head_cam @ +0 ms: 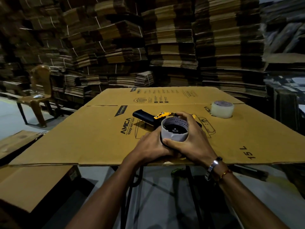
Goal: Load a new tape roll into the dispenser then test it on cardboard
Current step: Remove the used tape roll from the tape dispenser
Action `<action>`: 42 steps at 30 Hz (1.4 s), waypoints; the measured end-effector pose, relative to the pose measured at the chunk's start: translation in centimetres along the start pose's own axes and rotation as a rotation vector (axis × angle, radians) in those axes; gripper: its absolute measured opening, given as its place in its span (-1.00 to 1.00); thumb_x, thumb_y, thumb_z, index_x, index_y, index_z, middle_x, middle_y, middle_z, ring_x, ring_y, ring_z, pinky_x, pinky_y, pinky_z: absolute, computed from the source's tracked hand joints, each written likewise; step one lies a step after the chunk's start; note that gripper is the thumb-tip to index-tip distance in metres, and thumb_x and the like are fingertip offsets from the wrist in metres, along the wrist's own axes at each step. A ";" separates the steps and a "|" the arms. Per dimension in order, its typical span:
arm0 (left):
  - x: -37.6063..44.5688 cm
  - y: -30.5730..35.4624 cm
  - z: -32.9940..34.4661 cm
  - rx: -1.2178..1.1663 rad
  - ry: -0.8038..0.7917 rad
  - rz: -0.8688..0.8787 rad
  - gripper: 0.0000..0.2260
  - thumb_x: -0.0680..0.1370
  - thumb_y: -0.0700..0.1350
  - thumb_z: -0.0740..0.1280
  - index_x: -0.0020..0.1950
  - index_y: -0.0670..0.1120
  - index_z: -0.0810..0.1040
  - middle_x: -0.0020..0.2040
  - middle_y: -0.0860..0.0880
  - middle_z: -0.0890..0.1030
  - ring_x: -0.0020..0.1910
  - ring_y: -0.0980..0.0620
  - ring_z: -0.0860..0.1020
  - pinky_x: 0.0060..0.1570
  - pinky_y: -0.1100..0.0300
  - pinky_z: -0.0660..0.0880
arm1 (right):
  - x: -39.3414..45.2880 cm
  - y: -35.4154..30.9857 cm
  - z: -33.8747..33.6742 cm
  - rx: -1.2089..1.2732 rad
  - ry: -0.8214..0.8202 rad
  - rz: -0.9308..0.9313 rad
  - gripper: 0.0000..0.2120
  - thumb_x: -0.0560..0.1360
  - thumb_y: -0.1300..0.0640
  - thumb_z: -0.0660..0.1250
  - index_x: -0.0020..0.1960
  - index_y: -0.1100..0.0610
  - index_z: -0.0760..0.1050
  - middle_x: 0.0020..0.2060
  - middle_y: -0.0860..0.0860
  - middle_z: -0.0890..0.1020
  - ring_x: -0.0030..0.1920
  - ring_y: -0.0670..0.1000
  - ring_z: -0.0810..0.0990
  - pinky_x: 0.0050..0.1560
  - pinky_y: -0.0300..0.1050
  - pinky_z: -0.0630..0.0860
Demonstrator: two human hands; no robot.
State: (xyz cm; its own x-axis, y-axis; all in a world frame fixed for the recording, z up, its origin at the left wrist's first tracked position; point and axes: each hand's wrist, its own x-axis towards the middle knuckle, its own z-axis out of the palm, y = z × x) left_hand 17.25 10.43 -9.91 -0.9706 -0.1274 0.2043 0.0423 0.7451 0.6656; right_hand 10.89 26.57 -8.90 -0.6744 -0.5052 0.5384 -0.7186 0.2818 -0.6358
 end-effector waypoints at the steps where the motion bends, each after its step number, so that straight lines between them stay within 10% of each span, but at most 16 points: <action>1: 0.0 -0.1 0.0 -0.003 0.000 -0.004 -0.19 0.22 0.28 0.49 0.44 0.24 0.33 0.24 0.18 0.62 0.19 0.06 0.59 0.20 -0.05 0.55 | 0.0 0.0 -0.1 -0.022 -0.008 -0.020 -0.13 0.27 -0.09 0.64 0.46 -0.04 0.28 0.33 -0.08 0.49 0.29 -0.03 0.50 0.29 0.01 0.50; 21: 0.5 -0.3 0.2 0.020 -0.012 0.008 -0.16 0.21 0.38 0.49 0.44 0.23 0.34 0.23 0.19 0.61 0.15 0.07 0.59 0.18 -0.04 0.54 | 2.5 -0.1 -2.3 -0.144 -0.211 -0.151 -0.21 0.30 -0.18 0.59 0.41 -0.04 0.33 0.27 -0.13 0.53 0.22 -0.14 0.55 0.24 -0.07 0.54; 29: 0.3 -0.4 0.0 0.011 -0.006 0.005 -0.23 0.24 0.31 0.51 0.41 0.22 0.39 0.21 0.20 0.62 0.15 0.09 0.59 0.18 -0.06 0.53 | 1.0 0.0 -0.6 -0.156 0.005 -0.147 -0.19 0.31 -0.20 0.57 0.43 -0.02 0.30 0.28 -0.11 0.50 0.18 -0.16 0.49 0.21 -0.09 0.48; 33: 0.1 -0.1 0.1 0.006 0.009 -0.023 -0.28 0.21 0.35 0.45 0.33 0.20 0.43 0.19 0.15 0.63 0.15 0.01 0.60 0.18 -0.09 0.53 | 0.4 0.1 0.6 0.020 0.162 0.033 -0.25 0.30 -0.16 0.59 0.38 0.00 0.37 0.22 -0.09 0.55 0.16 -0.08 0.55 0.12 -0.14 0.50; 37: 0.1 -0.5 0.2 -0.036 -0.006 -0.063 -0.11 0.16 0.38 0.52 0.44 0.19 0.35 0.27 0.09 0.60 0.22 -0.01 0.57 0.26 -0.05 0.52 | 0.7 -0.2 -0.5 0.741 0.319 0.331 -0.23 0.18 -0.30 0.54 0.27 0.02 0.45 0.19 0.08 0.62 0.16 0.15 0.65 0.02 0.03 0.65; 42: 0.1 -0.5 0.3 -0.049 0.027 -0.065 -0.14 0.20 0.37 0.50 0.44 0.23 0.32 0.24 0.09 0.61 0.17 0.00 0.59 0.19 -0.04 0.56 | -0.2 -1.0 -2.7 0.566 0.169 0.192 -0.24 0.25 -0.25 0.54 0.35 -0.08 0.35 0.23 -0.15 0.51 0.18 -0.07 0.61 0.06 -0.11 0.65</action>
State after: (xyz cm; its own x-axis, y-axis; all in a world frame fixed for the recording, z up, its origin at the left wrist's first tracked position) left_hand 17.07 10.24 -10.50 -0.9651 -0.1921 0.1782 -0.0083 0.7022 0.7119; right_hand 11.27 28.63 -6.86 -0.8336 -0.3392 0.4359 -0.4117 -0.1444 -0.8998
